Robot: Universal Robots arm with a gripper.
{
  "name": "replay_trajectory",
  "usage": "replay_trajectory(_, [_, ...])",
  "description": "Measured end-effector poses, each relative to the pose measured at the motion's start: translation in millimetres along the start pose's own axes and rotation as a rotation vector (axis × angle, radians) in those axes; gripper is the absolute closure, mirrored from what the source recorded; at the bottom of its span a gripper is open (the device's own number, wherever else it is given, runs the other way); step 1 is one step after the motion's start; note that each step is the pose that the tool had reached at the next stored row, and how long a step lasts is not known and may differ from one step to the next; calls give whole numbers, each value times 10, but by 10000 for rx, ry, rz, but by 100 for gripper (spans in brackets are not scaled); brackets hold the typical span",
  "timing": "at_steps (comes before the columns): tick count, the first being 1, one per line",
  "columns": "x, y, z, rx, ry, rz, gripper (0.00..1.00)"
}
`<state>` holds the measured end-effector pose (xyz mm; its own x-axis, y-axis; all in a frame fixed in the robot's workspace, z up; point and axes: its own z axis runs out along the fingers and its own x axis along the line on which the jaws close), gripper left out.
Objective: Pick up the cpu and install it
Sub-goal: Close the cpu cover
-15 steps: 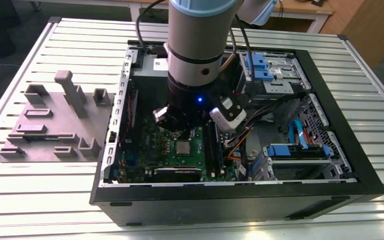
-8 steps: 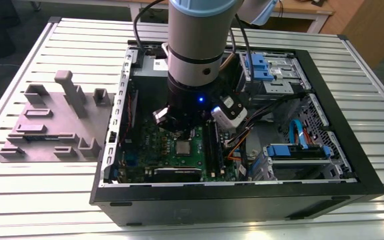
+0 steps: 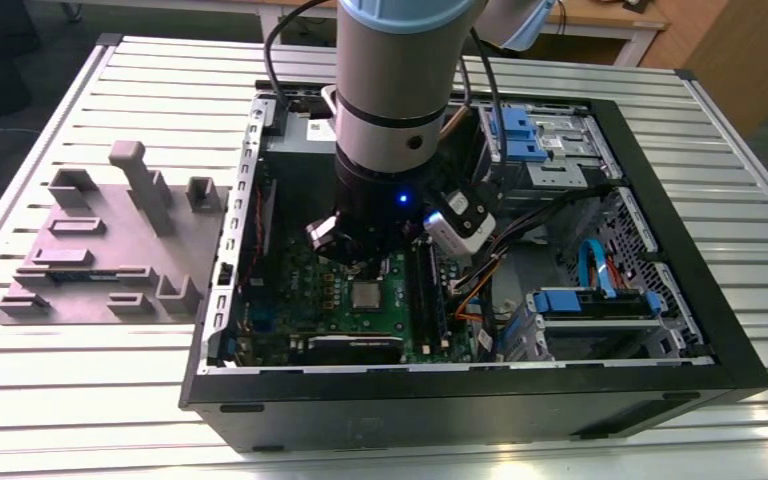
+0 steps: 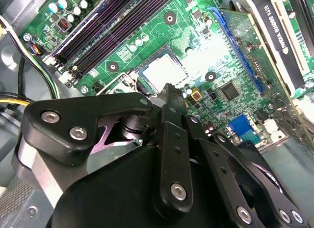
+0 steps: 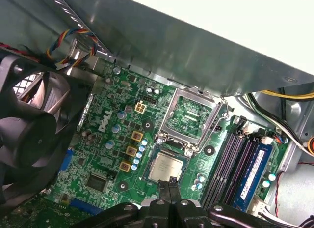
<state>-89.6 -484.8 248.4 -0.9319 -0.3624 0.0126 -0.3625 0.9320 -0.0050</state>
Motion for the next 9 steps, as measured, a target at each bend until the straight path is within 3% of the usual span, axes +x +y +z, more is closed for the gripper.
replay_trajectory(5, [0, 0, 0, 1, 0, -37, 90])
replay_trajectory(9, [0, 0, 0, 4, -2, -325, 90])
